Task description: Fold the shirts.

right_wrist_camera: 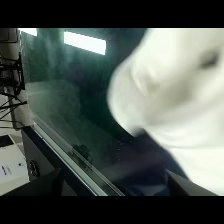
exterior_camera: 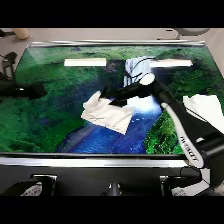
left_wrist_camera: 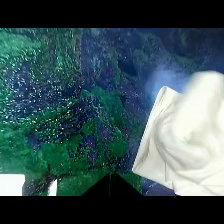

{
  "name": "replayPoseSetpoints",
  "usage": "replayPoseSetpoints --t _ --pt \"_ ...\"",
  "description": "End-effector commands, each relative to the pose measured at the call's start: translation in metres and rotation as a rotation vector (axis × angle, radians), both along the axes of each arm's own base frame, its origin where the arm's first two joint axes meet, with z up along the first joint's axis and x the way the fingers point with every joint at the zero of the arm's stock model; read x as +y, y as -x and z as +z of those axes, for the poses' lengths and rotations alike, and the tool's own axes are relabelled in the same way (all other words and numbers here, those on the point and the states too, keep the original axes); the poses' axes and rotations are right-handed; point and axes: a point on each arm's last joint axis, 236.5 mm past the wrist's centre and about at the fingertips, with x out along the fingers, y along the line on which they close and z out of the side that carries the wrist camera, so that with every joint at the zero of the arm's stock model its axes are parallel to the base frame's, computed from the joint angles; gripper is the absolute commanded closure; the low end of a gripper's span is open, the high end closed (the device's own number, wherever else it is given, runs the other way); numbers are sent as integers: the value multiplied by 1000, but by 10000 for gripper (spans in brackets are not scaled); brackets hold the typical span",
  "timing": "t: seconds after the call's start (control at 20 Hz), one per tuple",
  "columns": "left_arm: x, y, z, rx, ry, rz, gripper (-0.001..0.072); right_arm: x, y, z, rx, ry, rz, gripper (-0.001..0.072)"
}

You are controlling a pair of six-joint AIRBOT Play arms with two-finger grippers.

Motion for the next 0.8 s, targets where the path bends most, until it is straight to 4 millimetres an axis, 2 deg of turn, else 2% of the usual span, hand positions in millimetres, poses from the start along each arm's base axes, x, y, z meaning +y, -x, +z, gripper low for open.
replayPoseSetpoints --t 0.0,0.1,0.15,0.2,0.25,0.3,0.4,0.45,0.5,0.65,0.75 --pt "6 19 22 -39 -51 -30 685 -115 11 -10 62 296 -15 45" --pt "-3 22 14 -25 -75 -73 685 -229 36 -12 89 658 -45 46" --pt "-7 25 5 -5 -102 -94 686 -273 53 -12 128 774 -75 46" --pt "-11 30 -7 24 -124 -104 686 -292 69 -18 174 783 -106 46" --pt "-15 36 -19 54 -141 -117 686 -290 84 -32 220 722 -142 46" --pt "-22 42 -30 80 -149 -139 685 -276 93 -50 241 636 -178 46" --pt "-31 50 -45 112 -142 -154 685 -223 98 -84 266 409 -235 45" --pt "-33 51 -48 119 -143 -159 685 -198 92 -98 253 316 -274 45" --pt "-32 51 -47 118 -141 -156 685 -180 84 -108 231 268 -309 45" --pt "-31 53 -44 113 -142 -153 685 -145 72 -140 240 237 -347 46" --pt "-31 53 -43 111 -139 -148 685 -124 63 -148 266 165 -372 78"
